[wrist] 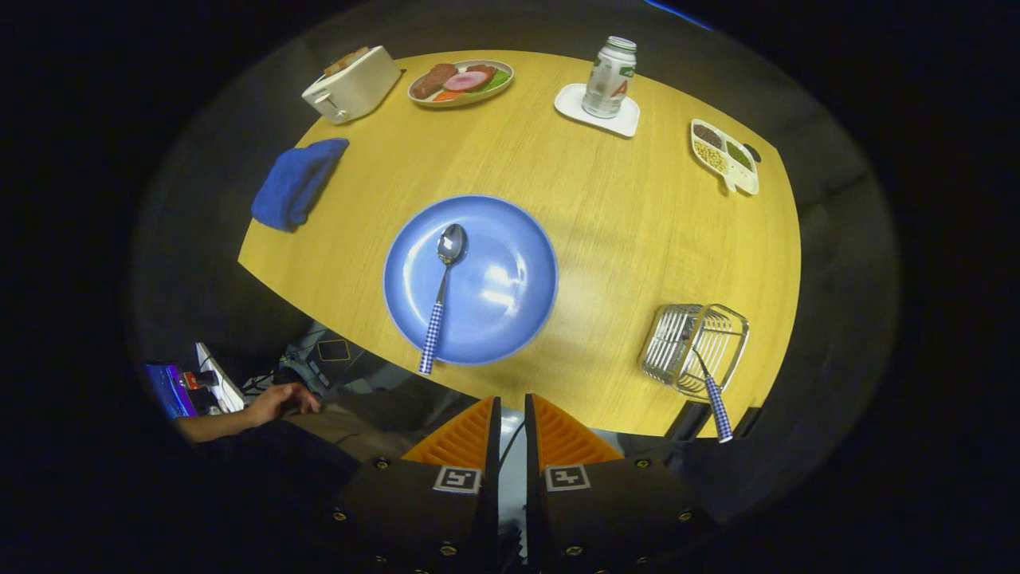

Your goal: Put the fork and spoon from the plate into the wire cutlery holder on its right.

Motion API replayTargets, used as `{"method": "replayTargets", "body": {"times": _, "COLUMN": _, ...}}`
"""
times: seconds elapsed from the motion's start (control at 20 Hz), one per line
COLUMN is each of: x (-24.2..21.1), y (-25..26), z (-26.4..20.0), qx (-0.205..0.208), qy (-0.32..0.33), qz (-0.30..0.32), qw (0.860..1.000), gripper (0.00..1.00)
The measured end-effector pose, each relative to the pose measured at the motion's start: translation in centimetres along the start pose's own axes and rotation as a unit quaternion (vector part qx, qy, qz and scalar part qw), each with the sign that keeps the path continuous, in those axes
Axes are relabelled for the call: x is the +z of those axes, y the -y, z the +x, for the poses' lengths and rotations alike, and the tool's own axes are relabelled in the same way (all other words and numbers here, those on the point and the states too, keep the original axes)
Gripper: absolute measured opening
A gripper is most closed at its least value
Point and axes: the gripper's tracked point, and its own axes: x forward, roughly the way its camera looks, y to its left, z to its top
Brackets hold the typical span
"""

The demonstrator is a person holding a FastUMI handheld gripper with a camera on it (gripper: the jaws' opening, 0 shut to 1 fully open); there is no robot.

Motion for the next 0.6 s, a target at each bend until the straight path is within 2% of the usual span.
{"method": "replayTargets", "body": {"times": 0.35, "x": 1.2, "y": -3.5, "z": 2.9, "qx": 0.035, "qy": -0.014, "qz": 0.005, "qw": 0.999, "gripper": 0.15}}
{"method": "replayTargets", "body": {"times": 0.45, "x": 1.4, "y": -3.8, "z": 3.9, "qx": 0.035, "qy": -0.026, "qz": 0.002, "qw": 0.999, "gripper": 0.31}}
{"method": "replayTargets", "body": {"times": 0.6, "x": 1.7, "y": -4.5, "z": 5.4, "qx": 0.037, "qy": -0.034, "qz": 0.007, "qw": 0.999, "gripper": 0.31}}
